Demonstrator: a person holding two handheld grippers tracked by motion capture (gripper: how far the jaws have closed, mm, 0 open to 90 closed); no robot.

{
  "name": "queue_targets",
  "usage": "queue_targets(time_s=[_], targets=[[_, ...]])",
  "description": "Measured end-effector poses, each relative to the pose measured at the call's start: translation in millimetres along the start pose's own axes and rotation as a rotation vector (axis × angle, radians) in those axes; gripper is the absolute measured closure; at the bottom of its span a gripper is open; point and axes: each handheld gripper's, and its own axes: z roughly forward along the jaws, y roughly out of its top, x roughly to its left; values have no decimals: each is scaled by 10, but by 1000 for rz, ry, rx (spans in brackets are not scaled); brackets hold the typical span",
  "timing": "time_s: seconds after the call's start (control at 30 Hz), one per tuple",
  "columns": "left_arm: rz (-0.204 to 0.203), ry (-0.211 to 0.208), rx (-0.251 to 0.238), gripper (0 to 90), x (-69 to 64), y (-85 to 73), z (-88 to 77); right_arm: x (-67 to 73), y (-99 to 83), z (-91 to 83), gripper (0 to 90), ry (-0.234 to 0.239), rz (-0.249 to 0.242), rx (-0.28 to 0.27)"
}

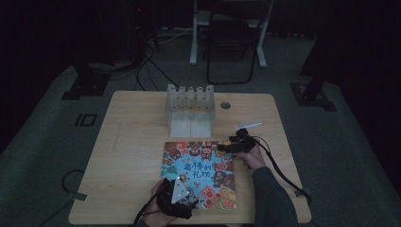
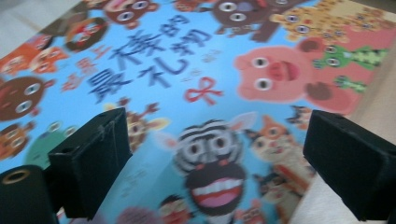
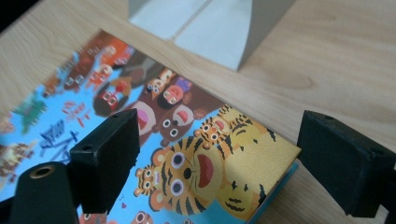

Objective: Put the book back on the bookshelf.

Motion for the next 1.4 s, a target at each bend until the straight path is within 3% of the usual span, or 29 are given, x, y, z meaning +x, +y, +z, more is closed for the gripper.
queue_targets(time_s=[0.1,0.23,0.4,0.53,0.63,0.67,0.9,1.17,1.4], targets=[[25,-24,-11,41,-73,32,-4,30,52,-56,134,7,-5,-12],[15,-68,-26,7,-158,56,29,71,109,-110,134,8,-7,-25],[79,-15,-6,0,-271,52,120,97,148,-154,135,16,5,-41],[73,21,19,0,-293,50,224,121,178,-177,135,15,1,-46],[68,56,14,0,-271,65,242,138,195,-193,135,12,-3,-49],[67,51,9,0,-260,64,245,143,199,-196,136,11,-5,-50],[107,102,-31,0,-291,94,166,163,228,-231,147,18,-9,-60],[92,101,-69,0,-265,110,83,216,251,-296,152,4,-13,-74],[88,109,-103,0,-236,126,-1,383,313,-439,179,-13,-39,-82]])
